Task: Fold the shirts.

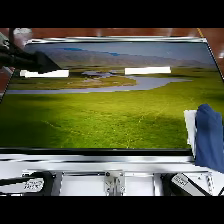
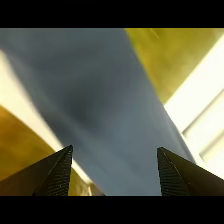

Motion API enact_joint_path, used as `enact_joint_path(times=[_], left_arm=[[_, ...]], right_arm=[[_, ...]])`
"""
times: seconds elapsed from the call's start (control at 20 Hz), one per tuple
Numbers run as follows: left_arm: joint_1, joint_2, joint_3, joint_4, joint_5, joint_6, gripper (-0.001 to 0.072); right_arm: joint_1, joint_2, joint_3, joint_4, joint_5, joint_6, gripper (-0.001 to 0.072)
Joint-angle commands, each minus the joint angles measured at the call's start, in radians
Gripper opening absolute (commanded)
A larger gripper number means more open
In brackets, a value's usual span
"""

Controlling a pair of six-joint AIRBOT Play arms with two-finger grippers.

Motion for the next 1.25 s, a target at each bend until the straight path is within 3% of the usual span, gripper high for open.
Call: enact_joint_path(times=[0.0, 0.05, 0.1, 0.15, 0.35, 1.2], left_arm=[[-0.18, -0.043, 0.001, 0.546, -0.051, -0.145, 0.004], [-0.229, -0.068, 0.001, 0.592, -0.078, -0.179, 0.0172], [-0.26, -0.09, 0.001, 0.585, -0.086, -0.213, 0.051], [-0.286, -0.113, 0.0, 0.576, -0.078, -0.224, 0.0717], [-0.305, -0.156, -0.019, 0.478, -0.04, -0.209, 0.0711], [-0.303, -0.156, -0.027, 0.411, -0.025, -0.199, 0.071]], right_arm=[[0.26, 0.055, 0.065, 0.134, -0.13, -0.023, 0.0631], [0.364, 0.041, 0.063, 0.073, -0.071, -0.018, 0.0631], [0.462, 0.011, 0.063, 0.019, 0.003, 0.014, 0.0632], [0.526, -0.024, 0.063, -0.004, 0.055, 0.046, 0.0633], [0.661, -0.113, 0.063, -0.004, 0.168, 0.068, 0.0633], [0.729, -0.117, 0.063, 0.042, 0.168, 0.068, 0.0632]])
